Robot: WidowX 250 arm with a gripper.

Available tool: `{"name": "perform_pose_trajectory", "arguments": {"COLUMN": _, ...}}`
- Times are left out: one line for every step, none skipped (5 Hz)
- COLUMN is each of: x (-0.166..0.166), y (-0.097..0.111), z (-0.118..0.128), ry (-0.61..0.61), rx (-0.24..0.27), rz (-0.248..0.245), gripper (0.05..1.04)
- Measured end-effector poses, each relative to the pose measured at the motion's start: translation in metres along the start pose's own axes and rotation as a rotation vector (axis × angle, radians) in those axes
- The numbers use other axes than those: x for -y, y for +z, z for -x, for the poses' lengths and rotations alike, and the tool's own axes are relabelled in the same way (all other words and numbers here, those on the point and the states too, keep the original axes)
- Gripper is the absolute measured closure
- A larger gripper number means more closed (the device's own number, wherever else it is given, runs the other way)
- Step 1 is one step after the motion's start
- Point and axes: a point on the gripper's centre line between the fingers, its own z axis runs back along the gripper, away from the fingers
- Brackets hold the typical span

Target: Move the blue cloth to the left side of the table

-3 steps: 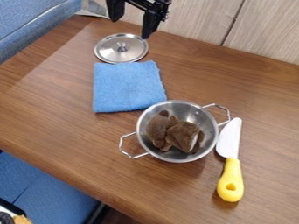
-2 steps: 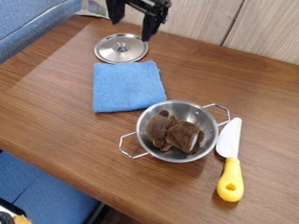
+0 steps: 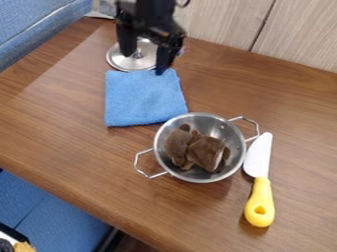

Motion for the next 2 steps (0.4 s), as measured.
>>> {"name": "perform_pose_trajectory", "arguments": {"x": 0.002, "y": -0.014, "z": 0.014, "ry": 0.012, "rx": -0.031, "rz": 0.056, "gripper": 0.082}}
{"name": "perform_pose_trajectory", "arguments": {"x": 0.003, "y": -0.024, "z": 0.023, "ry": 0.006, "rx": -0.046, "rz": 0.091, "gripper": 0.082}}
